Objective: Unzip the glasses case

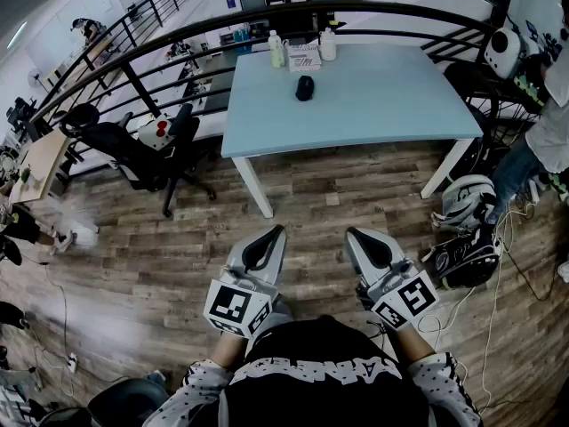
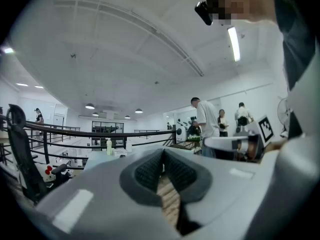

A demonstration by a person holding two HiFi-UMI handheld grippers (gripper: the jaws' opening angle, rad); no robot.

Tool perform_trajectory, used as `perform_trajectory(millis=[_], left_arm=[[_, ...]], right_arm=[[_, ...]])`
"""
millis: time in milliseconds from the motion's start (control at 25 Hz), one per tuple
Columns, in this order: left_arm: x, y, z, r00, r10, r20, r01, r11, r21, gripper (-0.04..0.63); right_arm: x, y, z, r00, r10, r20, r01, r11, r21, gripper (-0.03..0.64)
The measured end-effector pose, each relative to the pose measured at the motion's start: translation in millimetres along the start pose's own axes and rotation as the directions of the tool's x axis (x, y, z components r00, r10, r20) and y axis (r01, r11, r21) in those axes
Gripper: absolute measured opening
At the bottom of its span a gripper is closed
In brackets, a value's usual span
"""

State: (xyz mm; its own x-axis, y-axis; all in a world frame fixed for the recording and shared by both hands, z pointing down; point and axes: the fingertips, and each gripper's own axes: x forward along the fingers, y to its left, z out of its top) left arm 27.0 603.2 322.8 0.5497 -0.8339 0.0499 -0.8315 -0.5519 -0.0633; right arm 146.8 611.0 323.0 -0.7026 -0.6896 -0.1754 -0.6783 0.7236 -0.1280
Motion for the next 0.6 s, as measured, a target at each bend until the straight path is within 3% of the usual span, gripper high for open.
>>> perform_trajectory(millis=[600], left_arm=[[-6.0,-29.8,2.4,1.0,-0.004,-0.03,0.005,0.999,0.031,0.0]], right_arm=[[-30.3,-7.9,2.3,1.0,-0.012,0.025,0.01,0.998,0.059,-0.003]])
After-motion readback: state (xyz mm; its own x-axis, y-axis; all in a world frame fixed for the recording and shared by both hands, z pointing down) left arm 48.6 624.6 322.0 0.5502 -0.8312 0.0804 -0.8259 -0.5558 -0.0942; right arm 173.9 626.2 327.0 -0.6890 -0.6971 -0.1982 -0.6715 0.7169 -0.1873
